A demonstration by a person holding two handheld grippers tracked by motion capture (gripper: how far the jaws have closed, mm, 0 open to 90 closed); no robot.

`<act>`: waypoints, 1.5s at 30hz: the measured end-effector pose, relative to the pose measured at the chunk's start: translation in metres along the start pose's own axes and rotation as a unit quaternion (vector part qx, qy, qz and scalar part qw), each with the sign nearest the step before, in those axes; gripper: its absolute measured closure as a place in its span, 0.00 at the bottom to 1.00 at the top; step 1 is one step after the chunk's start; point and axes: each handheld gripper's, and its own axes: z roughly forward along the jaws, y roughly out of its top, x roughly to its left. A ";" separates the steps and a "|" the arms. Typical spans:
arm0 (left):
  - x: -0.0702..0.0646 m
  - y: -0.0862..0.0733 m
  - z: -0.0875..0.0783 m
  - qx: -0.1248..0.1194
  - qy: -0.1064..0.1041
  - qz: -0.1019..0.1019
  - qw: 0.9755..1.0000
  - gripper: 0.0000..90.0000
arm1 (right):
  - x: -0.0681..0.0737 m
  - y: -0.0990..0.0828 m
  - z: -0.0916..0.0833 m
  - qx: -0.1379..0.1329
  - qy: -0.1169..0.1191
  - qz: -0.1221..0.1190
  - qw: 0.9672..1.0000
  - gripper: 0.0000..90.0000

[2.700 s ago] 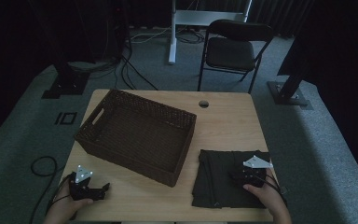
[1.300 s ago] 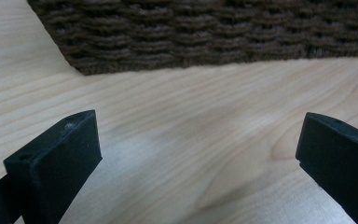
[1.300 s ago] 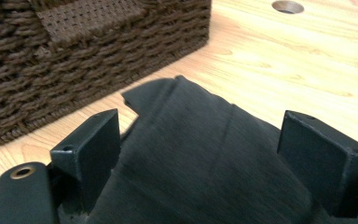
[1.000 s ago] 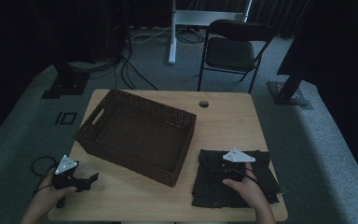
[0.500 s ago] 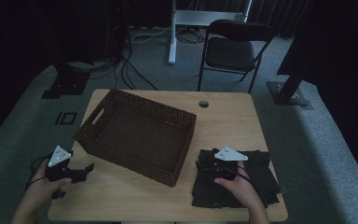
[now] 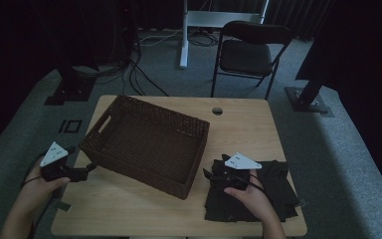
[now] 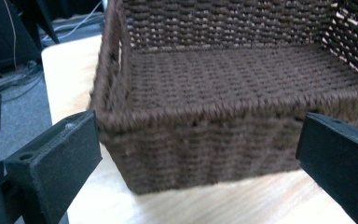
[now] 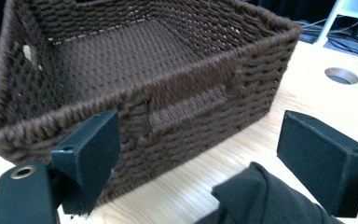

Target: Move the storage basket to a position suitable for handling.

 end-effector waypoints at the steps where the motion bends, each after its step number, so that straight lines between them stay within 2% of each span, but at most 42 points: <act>1: 0.001 0.002 0.000 0.002 0.003 0.005 1.000 0.00 | 0.001 0.001 0.000 -0.003 0.001 0.001 1.000 0.15; 4: 0.004 0.008 0.002 -0.005 0.000 -0.001 1.000 0.00 | 0.003 0.006 0.000 -0.009 0.000 -0.002 1.000 0.15; 6: 0.006 0.012 0.004 -0.007 -0.004 -0.002 1.000 0.00 | 0.004 0.008 0.000 -0.012 -0.001 -0.004 1.000 0.15; 9: 0.009 0.015 0.007 -0.004 -0.001 0.001 1.000 0.00 | 0.006 0.011 0.000 -0.015 -0.001 -0.005 1.000 0.15; 10: 0.012 0.018 0.010 0.007 0.007 0.014 1.000 0.00 | 0.008 0.015 0.001 -0.019 -0.002 -0.004 1.000 0.15; 11: 0.014 0.019 0.011 0.010 0.010 0.017 1.000 0.00 | 0.009 0.016 0.001 -0.020 -0.002 -0.003 1.000 0.15; 13: 0.015 0.020 0.012 0.010 0.010 0.015 1.000 0.00 | 0.011 0.019 0.003 -0.023 0.000 0.001 1.000 0.15; 16: 0.023 0.024 0.018 0.001 -0.002 0.005 1.000 0.00 | 0.016 0.022 0.008 -0.025 0.002 -0.001 1.000 0.15; 19: 0.029 0.025 0.021 -0.005 -0.003 -0.001 1.000 0.00 | 0.019 0.023 0.012 -0.025 -0.001 -0.002 1.000 0.15; 20: 0.036 0.026 0.025 -0.007 0.005 -0.003 1.000 0.00 | 0.022 0.024 0.017 -0.025 -0.007 -0.001 1.000 0.15; 24: 0.044 0.026 0.032 -0.006 0.012 -0.004 1.000 0.00 | 0.029 0.021 0.028 -0.027 -0.028 -0.002 0.999 0.15; 26: 0.046 0.026 0.035 -0.004 0.011 -0.001 1.000 0.00 | 0.031 0.020 0.030 -0.027 -0.032 0.001 0.999 0.15; 28: 0.047 0.026 0.038 -0.009 0.014 0.001 1.000 0.01 | 0.033 0.018 0.034 -0.028 -0.037 0.006 0.999 0.15; 29: 0.049 0.026 0.042 -0.013 0.012 -0.007 1.000 0.03 | 0.038 0.013 0.043 -0.028 -0.051 0.023 0.998 0.15; 32: 0.051 0.026 0.046 -0.010 0.007 -0.018 1.000 0.03 | 0.040 0.011 0.047 -0.028 -0.054 0.036 0.997 0.15; 33: 0.053 0.026 0.051 -0.002 0.011 -0.027 1.000 0.03 | 0.043 0.008 0.051 -0.028 -0.053 0.046 0.997 0.15; 34: 0.053 0.026 0.051 -0.002 0.011 -0.027 1.000 0.03 | 0.044 0.007 0.052 -0.027 -0.053 0.048 0.997 0.15; 35: 0.053 0.024 0.055 0.017 0.020 -0.036 0.999 0.03 | 0.045 0.006 0.053 -0.025 -0.054 0.049 0.997 0.15; 36: 0.054 0.023 0.059 0.025 0.033 -0.034 0.999 0.04 | 0.045 0.005 0.054 -0.025 -0.055 0.051 0.997 0.15; 37: 0.054 0.022 0.061 0.028 0.037 -0.036 0.998 0.08 | 0.046 0.005 0.055 -0.026 -0.058 0.056 0.996 0.15; 38: 0.054 0.022 0.061 0.028 0.037 -0.036 0.998 0.08 | 0.046 0.005 0.055 -0.026 -0.058 0.056 0.996 0.15; 39: 0.052 0.020 0.065 0.027 0.043 -0.045 0.998 0.09 | 0.046 0.005 0.055 -0.024 -0.063 0.060 0.996 0.15; 41: 0.051 0.019 0.069 0.022 0.045 -0.060 0.997 0.18 | 0.047 0.005 0.055 -0.022 -0.069 0.062 0.995 0.15; 42: 0.051 0.019 0.069 0.022 0.045 -0.060 0.997 0.18 | 0.047 0.005 0.055 -0.021 -0.072 0.062 0.995 0.15; 43: 0.050 0.016 0.071 0.025 0.045 -0.062 0.997 0.27 | 0.048 0.005 0.055 -0.021 -0.077 0.059 0.995 0.15; 44: 0.050 0.016 0.071 0.025 0.045 -0.062 0.997 0.30 | 0.049 0.006 0.055 -0.021 -0.081 0.057 0.995 0.15; 45: 0.049 0.015 0.074 0.028 0.051 -0.069 0.996 0.31 | 0.050 0.006 0.055 -0.019 -0.087 0.052 0.995 0.17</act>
